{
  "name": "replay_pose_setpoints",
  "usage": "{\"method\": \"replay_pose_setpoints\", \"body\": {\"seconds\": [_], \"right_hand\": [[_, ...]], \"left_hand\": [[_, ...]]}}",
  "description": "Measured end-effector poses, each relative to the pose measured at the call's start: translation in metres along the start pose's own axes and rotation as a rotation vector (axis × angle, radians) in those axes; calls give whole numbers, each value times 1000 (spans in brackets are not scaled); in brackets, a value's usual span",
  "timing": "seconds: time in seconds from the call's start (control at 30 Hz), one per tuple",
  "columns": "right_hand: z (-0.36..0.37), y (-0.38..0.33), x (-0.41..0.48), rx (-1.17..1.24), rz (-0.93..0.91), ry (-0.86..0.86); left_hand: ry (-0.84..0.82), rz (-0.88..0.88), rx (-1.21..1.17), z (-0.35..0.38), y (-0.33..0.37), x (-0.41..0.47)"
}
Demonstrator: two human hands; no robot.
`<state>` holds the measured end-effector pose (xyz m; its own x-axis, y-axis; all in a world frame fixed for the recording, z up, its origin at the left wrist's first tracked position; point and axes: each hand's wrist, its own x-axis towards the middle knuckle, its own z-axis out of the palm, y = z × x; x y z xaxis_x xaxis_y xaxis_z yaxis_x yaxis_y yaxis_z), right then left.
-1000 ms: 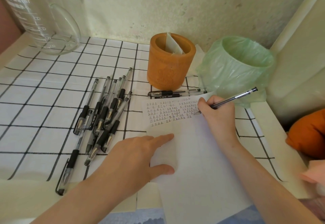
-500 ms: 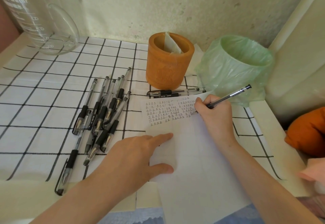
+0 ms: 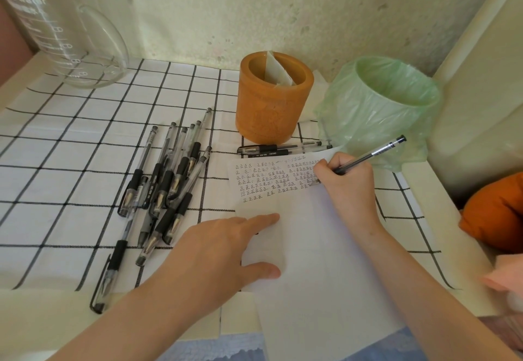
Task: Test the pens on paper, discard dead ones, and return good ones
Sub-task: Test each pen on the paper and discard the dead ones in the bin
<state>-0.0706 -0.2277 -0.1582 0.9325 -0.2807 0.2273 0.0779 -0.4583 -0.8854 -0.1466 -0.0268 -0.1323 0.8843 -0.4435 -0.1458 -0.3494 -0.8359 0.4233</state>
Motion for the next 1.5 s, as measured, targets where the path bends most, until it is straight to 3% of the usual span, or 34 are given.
{"method": "replay_pose_setpoints", "body": {"seconds": [1.5], "right_hand": [[-1, 1, 1, 12, 30, 5]], "left_hand": [[-3, -23, -67, -2, 0, 0]]}}
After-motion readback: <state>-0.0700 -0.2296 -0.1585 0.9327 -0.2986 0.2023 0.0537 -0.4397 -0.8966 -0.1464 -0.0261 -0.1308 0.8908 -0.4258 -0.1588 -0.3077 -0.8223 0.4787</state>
